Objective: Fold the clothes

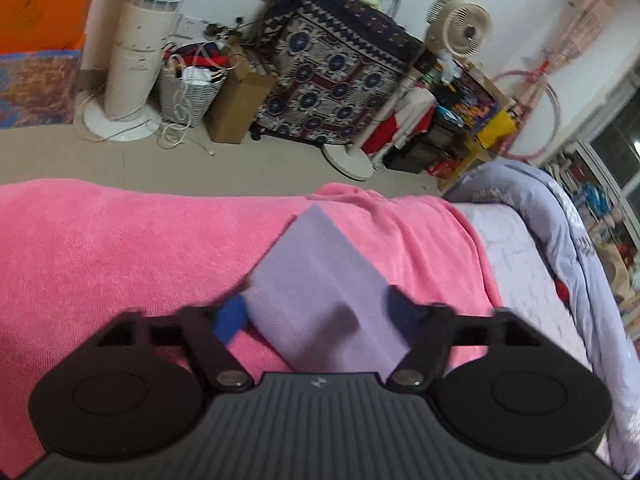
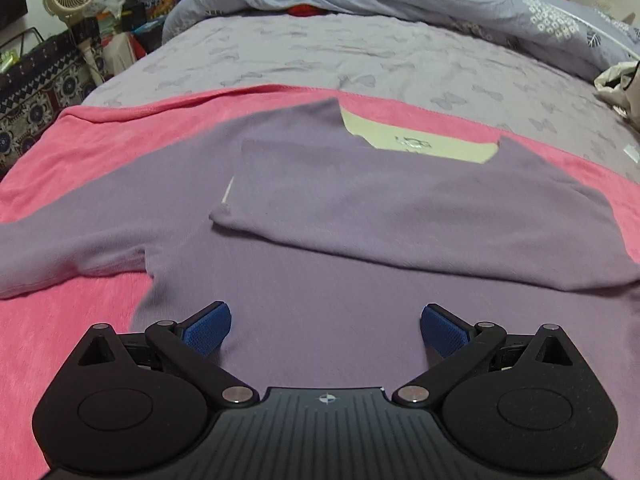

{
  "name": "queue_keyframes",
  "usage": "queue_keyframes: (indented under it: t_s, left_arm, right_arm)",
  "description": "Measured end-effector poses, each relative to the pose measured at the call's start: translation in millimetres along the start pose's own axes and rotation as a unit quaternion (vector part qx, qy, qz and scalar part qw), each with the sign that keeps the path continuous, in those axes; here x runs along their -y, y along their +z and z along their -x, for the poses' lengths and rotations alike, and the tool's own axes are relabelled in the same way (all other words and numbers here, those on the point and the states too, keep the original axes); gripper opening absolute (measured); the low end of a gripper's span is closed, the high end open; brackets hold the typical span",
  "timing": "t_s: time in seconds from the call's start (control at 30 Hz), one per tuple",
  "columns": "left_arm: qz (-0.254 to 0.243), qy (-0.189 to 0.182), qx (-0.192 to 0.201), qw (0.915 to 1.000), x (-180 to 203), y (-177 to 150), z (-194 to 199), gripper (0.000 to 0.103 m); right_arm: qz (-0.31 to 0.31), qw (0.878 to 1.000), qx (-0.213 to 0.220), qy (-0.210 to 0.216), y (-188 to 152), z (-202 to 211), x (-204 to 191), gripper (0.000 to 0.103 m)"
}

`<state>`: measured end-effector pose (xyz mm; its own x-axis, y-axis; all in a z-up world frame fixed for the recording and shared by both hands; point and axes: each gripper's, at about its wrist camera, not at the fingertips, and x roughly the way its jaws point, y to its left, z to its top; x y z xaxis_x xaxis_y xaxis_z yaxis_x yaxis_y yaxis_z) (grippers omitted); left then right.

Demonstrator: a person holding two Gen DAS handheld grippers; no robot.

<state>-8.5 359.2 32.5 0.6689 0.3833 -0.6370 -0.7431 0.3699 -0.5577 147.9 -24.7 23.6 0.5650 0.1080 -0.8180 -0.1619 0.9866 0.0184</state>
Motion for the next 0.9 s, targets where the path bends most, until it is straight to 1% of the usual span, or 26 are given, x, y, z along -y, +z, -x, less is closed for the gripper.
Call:
queue_keyframes:
  t_s: [0.03, 0.07, 0.13, 0.2, 0.27, 0.37, 0.4, 0.47, 0.53, 0.6, 0.67, 0.73, 0.8, 0.9]
  left_arm:
    - [0.01, -0.005, -0.006, 0.9999, -1.2, 1.6, -0.9, 0.001]
    - [0.021, -0.009, -0.012, 0.9997, -2.4, 3.2, -1.8, 0.001]
    - [0.014, -0.027, -0.006, 0.9995, 4.1, 4.4, 2.7, 0.001]
    - [-0.035, -0.047, 0.007, 0.9983, 22.2, 5.7, 12.5, 0.001]
    - [-0.078, -0.079, 0.019, 0.9937, 43.6, 4.7, 23.5, 0.002]
    - [-0.138, -0.128, 0.028, 0.9818, 84.2, -4.9, 38.2, 0.002]
    - [-0.155, -0.151, 0.024, 0.976, 101.3, -11.5, 41.6, 0.002]
    - [-0.188, -0.199, 0.013, 0.9617, 137.1, -28.6, 47.3, 0.002]
    - [-0.217, -0.247, -0.006, 0.9444, 172.9, -50.2, 50.0, 0.002]
    - [-0.257, -0.286, -0.027, 0.9226, 215.7, -84.5, 51.7, 0.002]
    - [-0.301, -0.328, -0.048, 0.894, 257.6, -127.8, 56.5, 0.002]
    - [-0.339, -0.367, -0.069, 0.8635, 292.1, -173.5, 62.2, 0.002]
    - [-0.382, -0.388, -0.101, 0.8327, 321.3, -228.3, 64.3, 0.002]
    - [-0.433, -0.392, -0.165, 0.7949, 344.2, -307.2, 66.9, 0.002]
  right_arm:
    - [-0.001, 1.0, -0.003, 0.001, 0.4, 2.0, 2.6, 0.103]
    - [-0.003, 1.0, -0.006, 0.002, 0.7, 4.0, 5.2, 0.103]
    - [-0.01, 1.0, -0.007, 0.0, 1.0, 8.9, 14.1, 0.103]
    - [-0.019, 1.0, -0.005, -0.008, 0.4, 14.1, 24.6, 0.103]
    - [-0.036, 0.999, -0.005, -0.012, -1.2, 18.2, 39.2, 0.103]
    - [-0.064, 0.998, -0.004, -0.022, -6.9, 28.5, 65.5, 0.103]
    - [-0.074, 0.997, -0.004, -0.026, -8.8, 32.0, 74.2, 0.103]
    - [-0.089, 0.996, -0.001, -0.033, -13.8, 40.9, 92.8, 0.103]
    - [-0.104, 0.994, 0.0, -0.039, -19.7, 50.7, 113.3, 0.103]
    - [-0.12, 0.992, -0.001, -0.046, -26.8, 61.0, 135.1, 0.103]
    - [-0.139, 0.989, -0.002, -0.056, -34.6, 70.6, 159.5, 0.103]
    - [-0.16, 0.985, -0.005, -0.068, -43.7, 79.8, 184.6, 0.103]
    - [-0.188, 0.979, -0.012, -0.081, -55.5, 88.9, 210.8, 0.103]
    - [-0.226, 0.969, -0.02, -0.097, -76.4, 100.2, 243.6, 0.103]
